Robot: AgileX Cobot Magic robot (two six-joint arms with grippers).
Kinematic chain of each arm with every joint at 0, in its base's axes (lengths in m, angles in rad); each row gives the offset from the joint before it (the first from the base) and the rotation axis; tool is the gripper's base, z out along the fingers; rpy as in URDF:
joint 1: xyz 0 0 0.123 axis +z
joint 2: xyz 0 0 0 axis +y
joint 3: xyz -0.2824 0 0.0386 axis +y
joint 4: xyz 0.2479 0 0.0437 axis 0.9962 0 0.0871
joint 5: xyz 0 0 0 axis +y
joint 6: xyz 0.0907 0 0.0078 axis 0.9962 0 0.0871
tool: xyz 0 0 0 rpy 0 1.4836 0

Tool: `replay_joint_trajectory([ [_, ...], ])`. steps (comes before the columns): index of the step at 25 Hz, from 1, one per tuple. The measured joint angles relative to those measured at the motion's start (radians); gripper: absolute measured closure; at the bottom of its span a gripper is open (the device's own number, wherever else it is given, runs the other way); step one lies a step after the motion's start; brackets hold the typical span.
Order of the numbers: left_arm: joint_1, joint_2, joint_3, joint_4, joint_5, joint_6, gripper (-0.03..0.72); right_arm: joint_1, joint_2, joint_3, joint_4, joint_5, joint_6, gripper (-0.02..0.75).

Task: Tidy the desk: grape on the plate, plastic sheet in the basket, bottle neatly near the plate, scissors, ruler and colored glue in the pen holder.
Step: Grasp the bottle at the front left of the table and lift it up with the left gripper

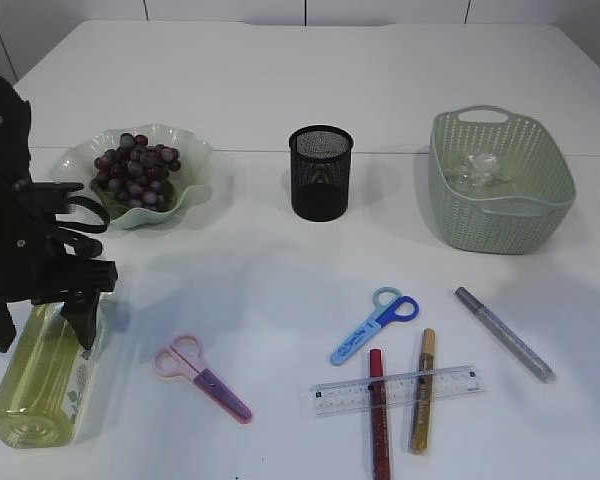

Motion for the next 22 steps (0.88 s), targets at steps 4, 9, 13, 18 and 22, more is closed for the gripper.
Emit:
replay_joint_trajectory([
  [4,0.0,0.025,0.0,-0.002,0.0,0.0,0.068,0.0,0.0,0.0,0.0,0.0,0.0,0.299],
  [9,0.0,0.047,0.0,-0.002,-0.005,0.0,0.075,0.0,0.0,0.0,0.0,0.0,0.0,0.299],
  [13,0.0,0.075,0.0,-0.002,-0.013,0.0,0.084,0.0,0.0,0.0,0.0,0.0,0.0,0.299],
  [18,0.0,0.108,-0.002,-0.002,-0.013,0.0,0.097,0.0,0.0,0.0,0.0,0.0,0.0,0.299],
  [22,0.0,0.111,-0.002,-0.002,-0.015,0.0,0.105,0.0,0.0,0.0,0.0,0.0,0.0,0.299],
])
